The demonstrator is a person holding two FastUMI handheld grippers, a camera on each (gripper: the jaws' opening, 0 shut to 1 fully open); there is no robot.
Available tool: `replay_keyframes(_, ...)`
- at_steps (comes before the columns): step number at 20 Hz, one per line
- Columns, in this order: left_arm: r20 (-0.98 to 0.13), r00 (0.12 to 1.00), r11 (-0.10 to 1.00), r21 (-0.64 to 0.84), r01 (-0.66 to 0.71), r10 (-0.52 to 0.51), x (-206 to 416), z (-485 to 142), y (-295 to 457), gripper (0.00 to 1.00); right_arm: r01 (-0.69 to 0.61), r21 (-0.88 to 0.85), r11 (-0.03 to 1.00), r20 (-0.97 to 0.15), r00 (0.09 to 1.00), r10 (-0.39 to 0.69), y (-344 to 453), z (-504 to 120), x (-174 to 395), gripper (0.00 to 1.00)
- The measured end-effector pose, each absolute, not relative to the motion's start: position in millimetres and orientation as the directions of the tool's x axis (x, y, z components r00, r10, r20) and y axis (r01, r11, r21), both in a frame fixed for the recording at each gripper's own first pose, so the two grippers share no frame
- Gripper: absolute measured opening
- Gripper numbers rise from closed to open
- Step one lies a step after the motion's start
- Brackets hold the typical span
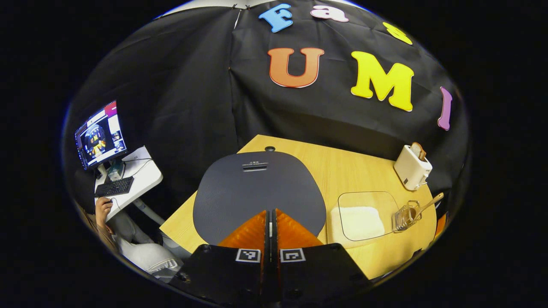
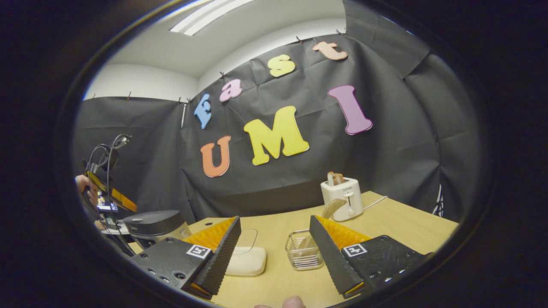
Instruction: Close the left gripper, press the button to open the rice cooker; take a wooden spoon from the chopstick holder with the right hand, scoop a spoonful of rice and pour it into the rice cooker, then put the wooden spoon back into the chopstick holder.
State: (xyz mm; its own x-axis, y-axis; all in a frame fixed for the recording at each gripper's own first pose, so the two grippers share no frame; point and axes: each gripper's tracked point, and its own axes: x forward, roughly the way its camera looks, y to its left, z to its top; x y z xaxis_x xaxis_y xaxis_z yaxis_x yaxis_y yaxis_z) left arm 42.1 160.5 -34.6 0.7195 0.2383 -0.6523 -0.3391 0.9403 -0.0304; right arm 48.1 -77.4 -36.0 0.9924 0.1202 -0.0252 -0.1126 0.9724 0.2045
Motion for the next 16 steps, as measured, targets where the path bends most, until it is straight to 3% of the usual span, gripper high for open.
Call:
replay_keyframes(5, -0.730, 0.658, 0.922, -0.105, -0.373, 0.183, 41.0, -49.6, 148.6, 0.03, -0.105, 0.203, 0.974, -0.029, 0.993, 0.113, -79.9, -35.6, 48.7, 0.96)
replay_keyframes(13, -0.791, 0.559, 0.920, 0.013, -0.391, 0.248, 36.0, -69.8, 159.4, 0.03, -0.087, 0.254, 0.963, -0.053, 0.993, 0.104, -93.2, -42.2, 52.9, 0.96)
replay_keyframes(16, -0.783, 0.559, 0.916, 0.034, -0.400, 0.273, 35.7, -68.0, 157.9, 0.04, -0.075, 0.263, 0.962, -0.049, 0.995, 0.091, -101.0, -39.1, 53.2, 0.95)
